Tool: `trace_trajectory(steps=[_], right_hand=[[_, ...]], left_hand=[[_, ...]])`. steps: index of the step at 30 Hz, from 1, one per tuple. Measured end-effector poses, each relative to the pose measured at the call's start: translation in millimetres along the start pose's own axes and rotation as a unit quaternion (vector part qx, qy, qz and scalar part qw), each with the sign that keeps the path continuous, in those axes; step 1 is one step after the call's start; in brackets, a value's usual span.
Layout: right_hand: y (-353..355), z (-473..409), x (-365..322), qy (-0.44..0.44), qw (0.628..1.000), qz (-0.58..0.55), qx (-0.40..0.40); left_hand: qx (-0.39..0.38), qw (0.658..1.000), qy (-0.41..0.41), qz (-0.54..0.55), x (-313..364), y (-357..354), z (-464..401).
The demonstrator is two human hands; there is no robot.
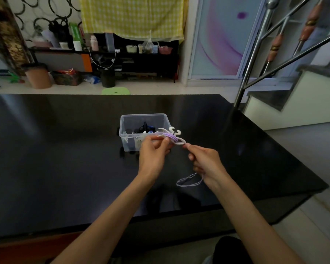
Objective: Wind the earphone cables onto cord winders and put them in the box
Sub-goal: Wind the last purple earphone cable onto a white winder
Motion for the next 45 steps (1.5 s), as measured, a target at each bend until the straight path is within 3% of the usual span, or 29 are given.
trace_trajectory(steps=[3,10,12,15,18,20,24,26,29,32,36,45], right_hand=[[1.4,-1.4,-0.5,-0.007,0.999,0.0,0.031],[3.9,-7.9,2.4,0.067,0.992,0.097,0.052],[4.1,-8.7,2.1,0.044,0.994,0.089,0.045],[3.8,-9.2,2.0,-0.064,0.997,-0.038,0.015],[2.7,-7.4,2.6,-0.163,0.966,-0.2,-0.029],[1.2,-3.9,2.6,-0.18,0.958,-0.216,-0.054],[-7.4,5.0,-3.0,-0.108,0.988,-0.038,-0.105],[-9.6,9.8,-7.6,-0.048,0.984,0.114,-0.132],[-5.7,14.0,-14.1,-0.015,0.927,0.315,-0.204],[5.2,11.6,-22.1,0.005,0.879,0.419,-0.228],[21.4,9.3,-32.9,0.064,0.855,0.455,-0.241],[54.6,7.4,-48.8,0.024,0.877,0.356,-0.322]], left_hand=[[-0.024,0.998,-0.015,-0.05,0.9,4.7,-3.0],[-0.129,0.983,-0.006,-0.133,11.6,25.5,-10.2],[-0.158,0.978,0.005,-0.139,14.1,31.5,-12.8],[-0.189,0.971,0.017,-0.144,15.9,37.7,-14.9],[-0.199,0.971,0.025,-0.134,18.7,39.4,-15.3],[-0.173,0.974,0.019,-0.148,14.9,37.0,-14.9],[-0.07,0.975,-0.006,-0.209,-2.3,28.4,-11.8],[-0.073,0.975,-0.009,-0.208,-7.4,25.6,-13.8],[-0.109,0.972,0.001,-0.21,-3.8,21.7,-14.0],[-0.175,0.955,-0.003,-0.238,-1.2,19.5,-10.8],[-0.297,0.918,-0.004,-0.263,6.1,18.9,-2.6],[-0.517,0.812,0.07,-0.261,13.8,26.3,8.8]])
Point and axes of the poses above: each hand's wrist, its own z-axis away from the middle knuckle, its own y-axis out of the back of the hand, x = y × z, the point moved 1 cm from there along -z, towards the middle knuckle, and after that the axes turned 12 degrees about -z, right-handed, at the moved point
